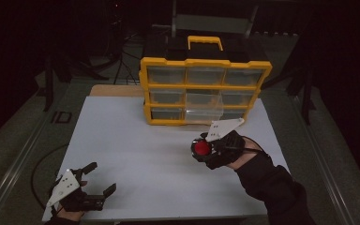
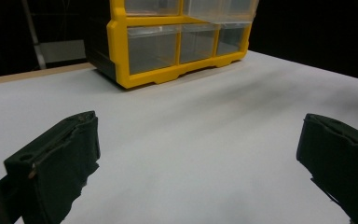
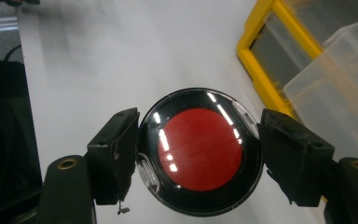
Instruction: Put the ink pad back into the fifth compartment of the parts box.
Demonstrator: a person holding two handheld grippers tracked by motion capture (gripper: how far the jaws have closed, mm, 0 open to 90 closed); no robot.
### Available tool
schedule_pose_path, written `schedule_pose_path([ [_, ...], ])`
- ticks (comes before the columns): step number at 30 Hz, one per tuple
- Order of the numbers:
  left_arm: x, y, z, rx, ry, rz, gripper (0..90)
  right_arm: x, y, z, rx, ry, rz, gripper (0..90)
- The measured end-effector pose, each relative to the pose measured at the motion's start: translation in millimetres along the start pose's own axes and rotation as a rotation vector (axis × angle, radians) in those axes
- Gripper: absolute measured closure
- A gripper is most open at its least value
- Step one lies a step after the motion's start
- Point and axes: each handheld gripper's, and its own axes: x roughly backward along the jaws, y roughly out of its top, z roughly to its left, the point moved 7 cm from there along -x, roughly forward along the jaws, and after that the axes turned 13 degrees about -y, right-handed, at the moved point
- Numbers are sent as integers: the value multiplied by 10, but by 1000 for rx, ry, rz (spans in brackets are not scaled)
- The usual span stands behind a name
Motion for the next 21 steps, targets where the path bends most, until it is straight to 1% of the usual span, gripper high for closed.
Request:
schedule_pose_path([
  [3, 2, 1, 1, 2, 0, -2, 4, 27, 48, -60, -5, -6, -5, 301],
  [10, 2, 0, 2, 1, -1, -1, 4, 47, 149, -189, 5, -29, 0, 301],
  [17, 4, 0, 2, 0, -1, -1, 4, 38, 234, -316, -11, -33, 4, 301],
  [21, -1, -3, 0, 1, -3, 1, 4, 35, 291, -406, -19, -47, 1, 301],
])
